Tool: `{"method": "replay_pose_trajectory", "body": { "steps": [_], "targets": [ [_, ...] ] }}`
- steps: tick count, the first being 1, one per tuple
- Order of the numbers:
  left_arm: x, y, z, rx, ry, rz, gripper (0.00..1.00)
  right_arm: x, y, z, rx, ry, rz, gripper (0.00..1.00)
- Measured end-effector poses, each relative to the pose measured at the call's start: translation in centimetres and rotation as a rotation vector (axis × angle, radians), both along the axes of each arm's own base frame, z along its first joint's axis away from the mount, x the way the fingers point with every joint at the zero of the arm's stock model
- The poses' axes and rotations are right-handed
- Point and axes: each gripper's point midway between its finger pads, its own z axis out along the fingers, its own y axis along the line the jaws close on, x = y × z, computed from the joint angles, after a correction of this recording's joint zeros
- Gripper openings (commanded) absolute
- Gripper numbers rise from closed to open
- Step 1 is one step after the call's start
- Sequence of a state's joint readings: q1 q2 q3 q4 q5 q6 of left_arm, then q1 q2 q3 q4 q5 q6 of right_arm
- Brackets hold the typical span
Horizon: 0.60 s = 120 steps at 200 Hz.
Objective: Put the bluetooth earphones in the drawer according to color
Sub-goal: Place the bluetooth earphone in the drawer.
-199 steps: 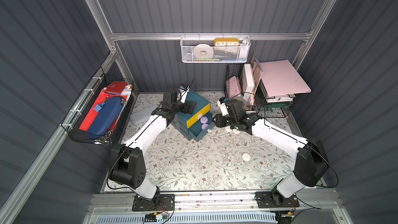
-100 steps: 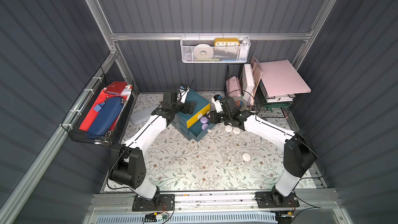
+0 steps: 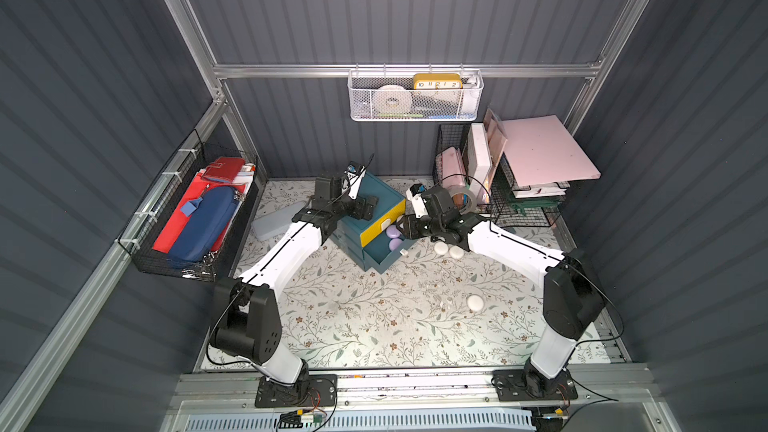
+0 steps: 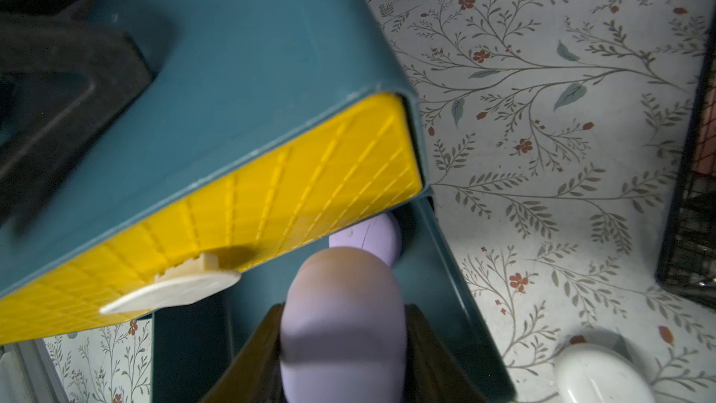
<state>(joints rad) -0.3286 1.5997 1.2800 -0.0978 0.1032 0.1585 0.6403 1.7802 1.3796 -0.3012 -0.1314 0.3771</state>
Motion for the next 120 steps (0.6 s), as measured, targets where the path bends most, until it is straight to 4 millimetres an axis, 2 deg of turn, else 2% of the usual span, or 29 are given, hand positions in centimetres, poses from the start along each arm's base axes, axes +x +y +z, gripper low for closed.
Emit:
{"method": "replay_pose_trajectory", "body": {
  "steps": [30,70,95,120],
  "targets": [
    [0.0,0.0,0.0,0.000,0.000,0.000,0.99,0.0,0.1,0.1,0.009,0.002,-0.002,0.63],
    [0.0,0.0,0.0,0.000,0.000,0.000,0.99,0.1,0.3,0.3,0.020,-0.004,0.002,0.70],
    [0.0,0.0,0.0,0.000,0.000,0.000,0.99,0.2,-0.1,0.5,0.002,-0.025,-0.006,0.71],
    [0.0,0.0,0.0,0.000,0.000,0.000,0.99,0.0,-1.3,1.8,-0.022,-0.075,-0.029,0.66]
  ]
}}
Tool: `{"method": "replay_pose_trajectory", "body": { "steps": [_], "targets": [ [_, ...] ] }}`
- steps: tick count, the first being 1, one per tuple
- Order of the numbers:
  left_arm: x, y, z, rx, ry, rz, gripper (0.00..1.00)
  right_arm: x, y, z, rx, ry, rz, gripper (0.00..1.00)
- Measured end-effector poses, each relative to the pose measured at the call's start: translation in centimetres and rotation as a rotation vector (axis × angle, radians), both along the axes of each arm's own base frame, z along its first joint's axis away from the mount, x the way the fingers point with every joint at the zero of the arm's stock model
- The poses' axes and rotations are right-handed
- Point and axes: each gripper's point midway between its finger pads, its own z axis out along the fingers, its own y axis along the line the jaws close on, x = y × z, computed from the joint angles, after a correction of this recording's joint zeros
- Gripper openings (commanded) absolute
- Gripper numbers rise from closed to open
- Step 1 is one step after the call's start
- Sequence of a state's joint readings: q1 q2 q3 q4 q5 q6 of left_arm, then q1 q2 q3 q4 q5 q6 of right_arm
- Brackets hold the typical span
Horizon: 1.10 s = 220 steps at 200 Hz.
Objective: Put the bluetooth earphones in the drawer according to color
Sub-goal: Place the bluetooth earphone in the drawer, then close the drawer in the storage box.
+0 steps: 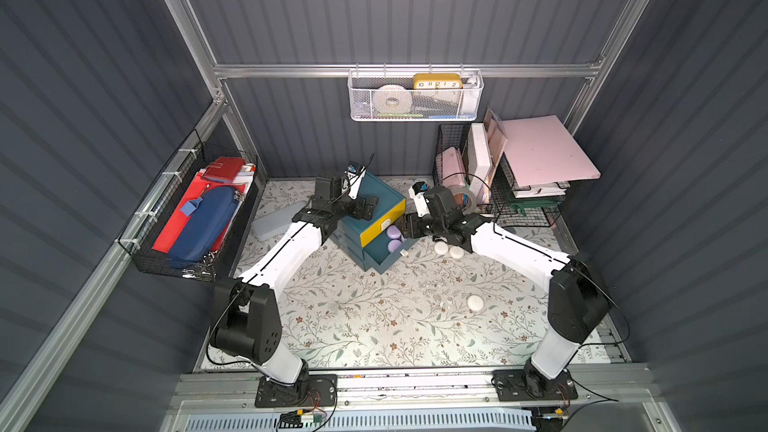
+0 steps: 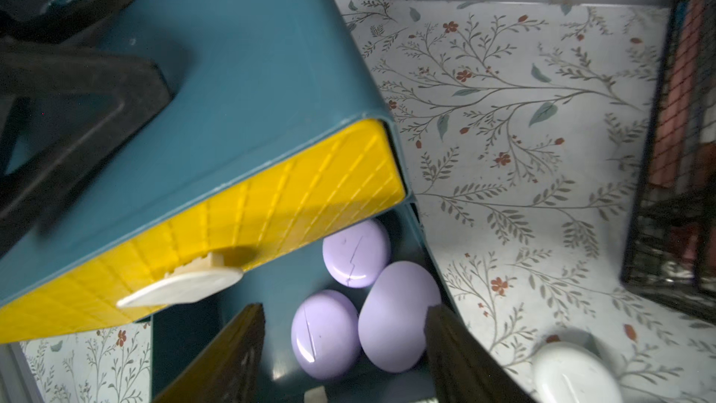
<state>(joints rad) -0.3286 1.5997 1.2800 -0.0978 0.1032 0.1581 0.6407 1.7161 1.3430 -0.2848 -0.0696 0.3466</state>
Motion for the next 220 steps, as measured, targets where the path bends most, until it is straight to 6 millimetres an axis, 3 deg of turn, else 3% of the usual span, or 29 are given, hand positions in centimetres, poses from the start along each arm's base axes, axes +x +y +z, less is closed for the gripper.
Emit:
{"method": "replay_pose_trajectory", "body": {
  "steps": [26,48,73,98,163,220],
  "targets": [
    [0.0,0.0,0.0,0.000,0.000,0.000,0.99,-0.9,-1.5,2.4,0.011,-0.063,-0.024,0.58],
    [0.0,0.0,0.0,0.000,0.000,0.000,0.99,-1.7,-2.4,3.3,0.034,-0.086,-0.047,0.46],
    [0.0,0.0,0.0,0.000,0.000,-0.001,0.99,-2.7,-3.2,2.3,0.036,-0.068,-0.057,0.30],
    [0.0,0.0,0.0,0.000,0.000,0.000,0.99,-3.8,-3.9,0.1,0.031,-0.005,-0.073,0.00],
    [0.0,0.0,0.0,0.000,0.000,-0.001,1.00,-7.9,-4.9,-4.9,0.133,0.159,-0.099,0.00],
    [0.0,0.0,0.0,0.000,0.000,0.000,0.99,-7.1,-3.1,-4.5,0.265,0.170,-0.096,0.00]
  ]
}}
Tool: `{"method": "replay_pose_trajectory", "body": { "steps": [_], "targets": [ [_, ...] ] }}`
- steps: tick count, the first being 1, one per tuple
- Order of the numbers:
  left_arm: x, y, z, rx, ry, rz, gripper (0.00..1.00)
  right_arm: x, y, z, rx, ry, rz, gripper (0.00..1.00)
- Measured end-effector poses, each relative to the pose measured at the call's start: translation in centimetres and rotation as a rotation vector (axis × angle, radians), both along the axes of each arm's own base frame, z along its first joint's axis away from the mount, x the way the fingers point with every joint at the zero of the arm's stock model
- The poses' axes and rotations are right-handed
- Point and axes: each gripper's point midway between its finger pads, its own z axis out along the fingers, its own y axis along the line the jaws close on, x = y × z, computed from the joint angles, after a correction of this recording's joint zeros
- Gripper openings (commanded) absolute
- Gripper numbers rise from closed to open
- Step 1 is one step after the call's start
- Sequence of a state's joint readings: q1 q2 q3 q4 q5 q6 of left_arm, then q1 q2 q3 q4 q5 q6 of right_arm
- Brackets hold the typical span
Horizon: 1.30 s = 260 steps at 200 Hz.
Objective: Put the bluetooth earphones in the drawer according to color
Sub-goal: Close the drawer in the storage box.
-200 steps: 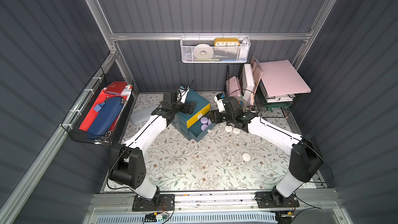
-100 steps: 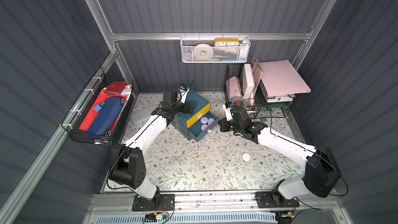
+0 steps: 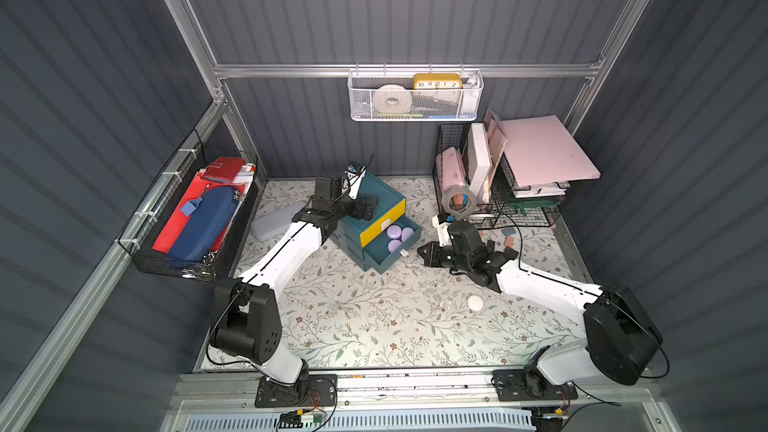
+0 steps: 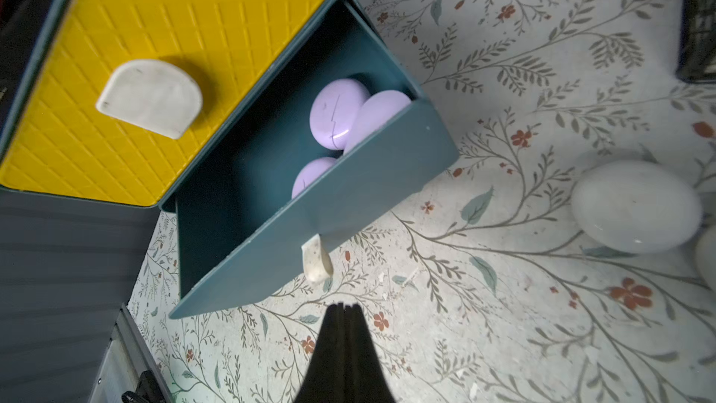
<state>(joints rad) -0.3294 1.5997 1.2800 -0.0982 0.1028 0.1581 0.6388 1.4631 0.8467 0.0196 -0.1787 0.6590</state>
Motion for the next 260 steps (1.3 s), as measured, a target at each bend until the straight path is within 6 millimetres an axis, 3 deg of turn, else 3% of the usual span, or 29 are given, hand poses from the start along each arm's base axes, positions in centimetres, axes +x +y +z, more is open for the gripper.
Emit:
{"method": "replay_pose_trajectory", "body": {
  "steps": [81,212,260],
  "targets": [
    [0.0,0.0,0.0,0.000,0.000,-0.001,0.99,1.6,1.7,-1.5,0.059,0.015,-0.009,0.00],
    [-0.1,-0.2,0.0,0.001,-0.001,-0.003,0.99,6.1,5.4,-0.9,0.222,-0.026,-0.043,0.00],
    [-0.1,-0.2,0.0,0.001,-0.001,-0.003,0.99,7.3,6.0,-1.9,0.275,-0.009,-0.072,0.00]
  ]
}}
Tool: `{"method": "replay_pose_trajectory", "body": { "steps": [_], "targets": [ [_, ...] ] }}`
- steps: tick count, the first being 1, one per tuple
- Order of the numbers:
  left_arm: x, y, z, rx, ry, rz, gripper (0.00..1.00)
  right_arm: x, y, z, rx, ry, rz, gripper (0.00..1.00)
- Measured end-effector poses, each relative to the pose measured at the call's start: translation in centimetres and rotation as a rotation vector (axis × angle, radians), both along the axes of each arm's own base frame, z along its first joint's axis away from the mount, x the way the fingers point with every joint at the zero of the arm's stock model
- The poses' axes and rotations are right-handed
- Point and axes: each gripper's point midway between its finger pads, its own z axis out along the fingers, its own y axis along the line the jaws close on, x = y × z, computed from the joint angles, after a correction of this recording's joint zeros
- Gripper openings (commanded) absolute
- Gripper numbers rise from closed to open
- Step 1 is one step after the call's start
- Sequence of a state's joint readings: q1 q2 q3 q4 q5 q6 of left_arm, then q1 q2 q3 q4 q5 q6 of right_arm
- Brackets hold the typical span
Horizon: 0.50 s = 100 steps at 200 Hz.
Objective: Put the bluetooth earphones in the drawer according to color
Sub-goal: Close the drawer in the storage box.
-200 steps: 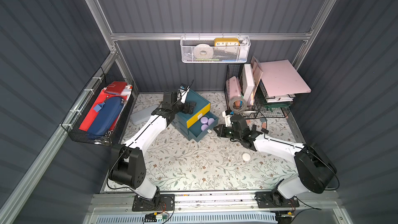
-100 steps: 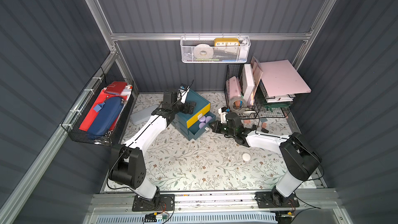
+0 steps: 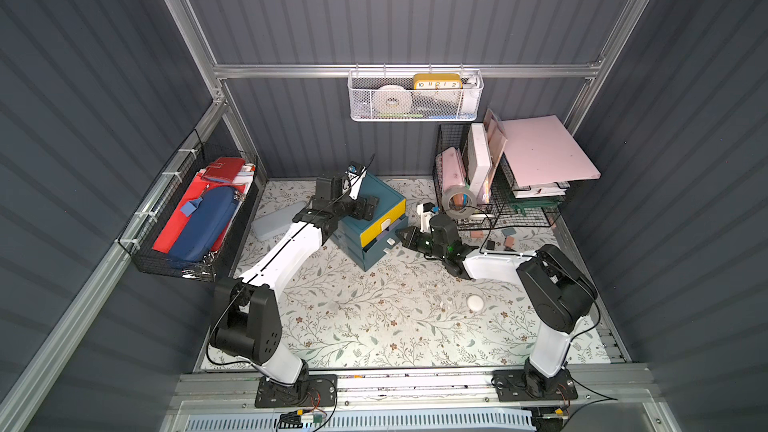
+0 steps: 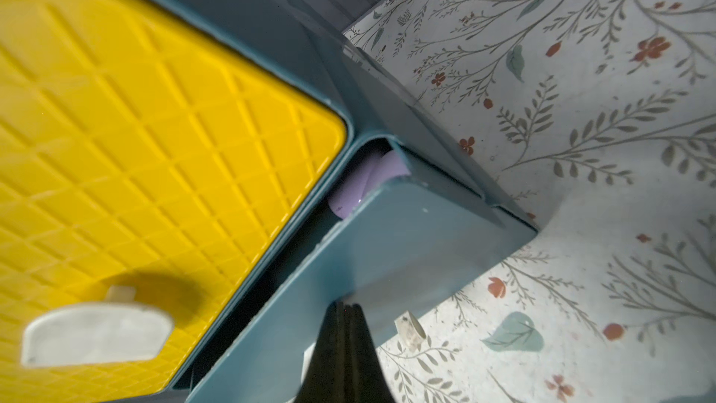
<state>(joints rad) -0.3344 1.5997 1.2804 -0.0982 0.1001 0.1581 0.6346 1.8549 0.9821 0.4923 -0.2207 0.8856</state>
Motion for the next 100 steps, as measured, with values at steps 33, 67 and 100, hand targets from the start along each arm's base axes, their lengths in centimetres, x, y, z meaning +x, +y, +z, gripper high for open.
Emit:
{"method": "replay_pose_trajectory", "body": {
  "steps": [33,67,100],
  "targets": [
    [0.0,0.0,0.0,0.000,0.000,0.000,0.99,0.5,0.3,0.0,0.024,0.004,-0.009,0.00],
    [0.0,0.0,0.0,0.000,0.000,0.000,0.99,1.0,0.7,0.7,0.049,-0.012,-0.013,0.00],
    [0.0,0.0,0.0,0.000,0.000,0.000,0.99,1.2,0.8,0.9,0.056,-0.015,-0.015,0.00]
  ]
}}
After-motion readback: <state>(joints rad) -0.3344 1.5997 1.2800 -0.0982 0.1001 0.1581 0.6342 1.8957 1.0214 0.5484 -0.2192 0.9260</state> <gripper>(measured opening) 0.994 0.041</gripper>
